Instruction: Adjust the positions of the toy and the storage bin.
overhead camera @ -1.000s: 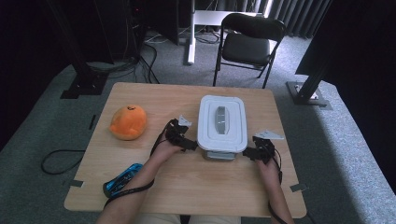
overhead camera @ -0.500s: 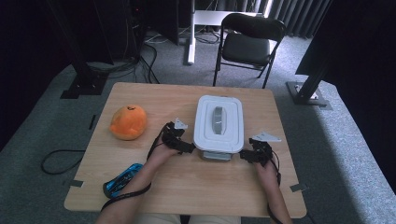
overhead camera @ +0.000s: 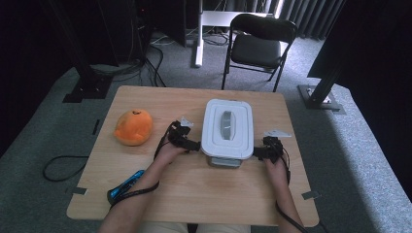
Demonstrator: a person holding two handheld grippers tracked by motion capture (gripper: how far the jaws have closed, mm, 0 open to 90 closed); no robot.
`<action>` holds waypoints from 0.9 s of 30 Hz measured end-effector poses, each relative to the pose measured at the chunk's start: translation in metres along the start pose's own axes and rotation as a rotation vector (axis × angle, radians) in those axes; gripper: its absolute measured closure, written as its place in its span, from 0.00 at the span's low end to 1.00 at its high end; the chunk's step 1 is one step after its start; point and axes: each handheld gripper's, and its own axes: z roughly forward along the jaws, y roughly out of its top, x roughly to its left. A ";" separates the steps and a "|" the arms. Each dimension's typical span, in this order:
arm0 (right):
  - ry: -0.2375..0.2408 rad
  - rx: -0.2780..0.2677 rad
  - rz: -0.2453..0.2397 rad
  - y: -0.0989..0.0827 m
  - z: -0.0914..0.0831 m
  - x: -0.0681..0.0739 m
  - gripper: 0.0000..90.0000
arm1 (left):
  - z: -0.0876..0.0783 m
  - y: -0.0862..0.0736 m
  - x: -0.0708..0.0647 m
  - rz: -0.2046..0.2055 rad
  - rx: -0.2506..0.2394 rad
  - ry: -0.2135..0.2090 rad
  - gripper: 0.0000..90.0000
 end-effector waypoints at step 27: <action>0.066 -0.027 -0.050 0.017 0.002 0.012 0.26 | -0.019 -0.002 -0.010 0.061 0.005 0.006 0.02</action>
